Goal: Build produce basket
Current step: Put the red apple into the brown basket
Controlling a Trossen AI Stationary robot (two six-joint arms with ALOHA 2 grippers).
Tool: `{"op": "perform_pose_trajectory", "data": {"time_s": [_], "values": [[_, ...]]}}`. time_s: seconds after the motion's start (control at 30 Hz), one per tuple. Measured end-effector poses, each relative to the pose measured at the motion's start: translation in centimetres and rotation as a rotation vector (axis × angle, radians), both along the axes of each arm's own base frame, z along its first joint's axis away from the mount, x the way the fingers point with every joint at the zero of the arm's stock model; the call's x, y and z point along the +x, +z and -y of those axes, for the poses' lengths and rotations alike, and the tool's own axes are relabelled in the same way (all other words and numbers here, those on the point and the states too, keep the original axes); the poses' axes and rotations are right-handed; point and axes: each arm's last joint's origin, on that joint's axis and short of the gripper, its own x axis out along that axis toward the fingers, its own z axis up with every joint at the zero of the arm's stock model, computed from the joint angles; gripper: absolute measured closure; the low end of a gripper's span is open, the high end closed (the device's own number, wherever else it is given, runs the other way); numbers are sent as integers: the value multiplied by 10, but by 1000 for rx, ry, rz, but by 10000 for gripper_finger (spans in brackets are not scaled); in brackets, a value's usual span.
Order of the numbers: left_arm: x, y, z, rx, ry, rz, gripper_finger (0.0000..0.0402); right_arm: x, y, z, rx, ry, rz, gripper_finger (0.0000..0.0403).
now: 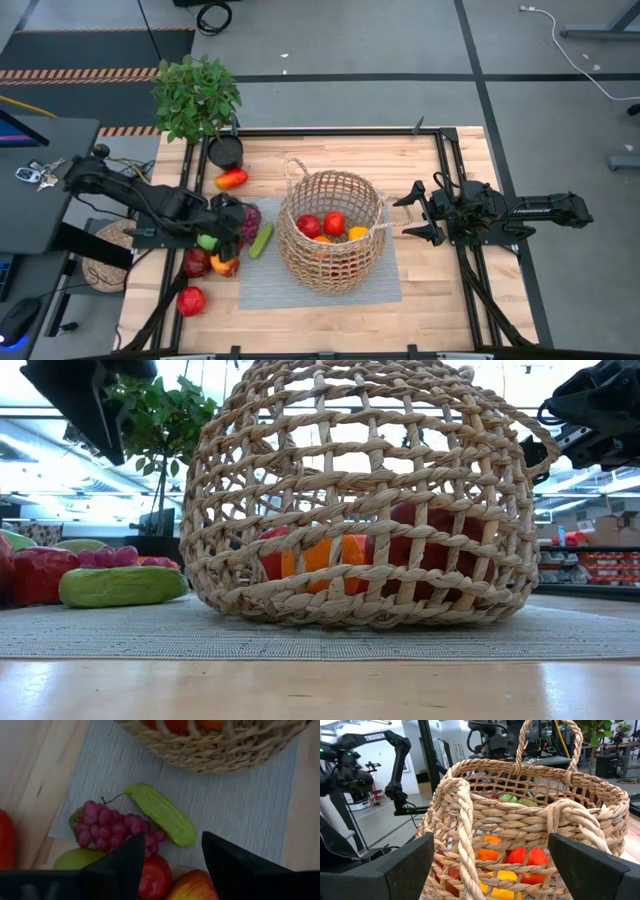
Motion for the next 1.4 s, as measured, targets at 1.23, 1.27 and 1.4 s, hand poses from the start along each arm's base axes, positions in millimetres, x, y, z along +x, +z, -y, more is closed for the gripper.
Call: {"op": "perform_pose_trajectory", "data": {"time_s": [1.23,1.27,1.4], "values": [[22,41,32,72,-33,-170,108,0,0,0,0,1,0,9],[22,41,34,72,-41,-171,107,0,0,0,0,0,0,9],[22,37,44,73,-62,-185,107,0,0,0,0,0,0,9]]}}
